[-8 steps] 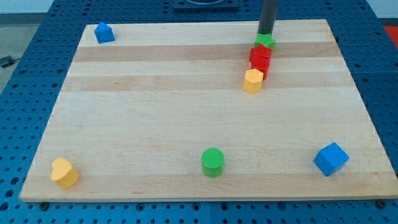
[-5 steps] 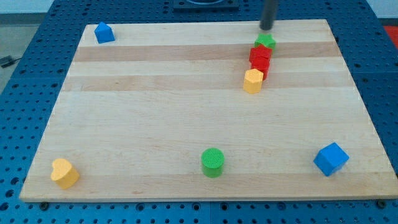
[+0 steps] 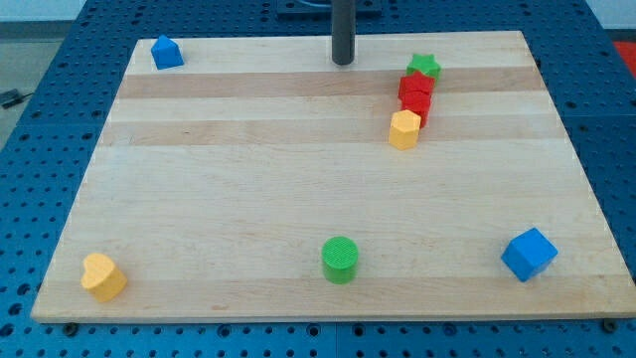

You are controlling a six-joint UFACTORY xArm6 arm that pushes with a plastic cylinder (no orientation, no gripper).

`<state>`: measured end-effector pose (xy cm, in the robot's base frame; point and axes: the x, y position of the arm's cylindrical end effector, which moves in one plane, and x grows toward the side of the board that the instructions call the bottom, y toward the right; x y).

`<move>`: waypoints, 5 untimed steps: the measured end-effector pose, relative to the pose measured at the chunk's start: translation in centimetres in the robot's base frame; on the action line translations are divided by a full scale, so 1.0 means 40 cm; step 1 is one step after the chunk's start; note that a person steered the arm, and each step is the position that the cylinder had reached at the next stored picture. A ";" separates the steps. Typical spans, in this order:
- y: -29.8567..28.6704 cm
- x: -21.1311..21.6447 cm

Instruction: Slightly touch the green star

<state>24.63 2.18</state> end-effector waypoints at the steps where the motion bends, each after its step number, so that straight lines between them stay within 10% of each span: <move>1: 0.024 0.013; 5: 0.186 0.020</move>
<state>25.43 9.63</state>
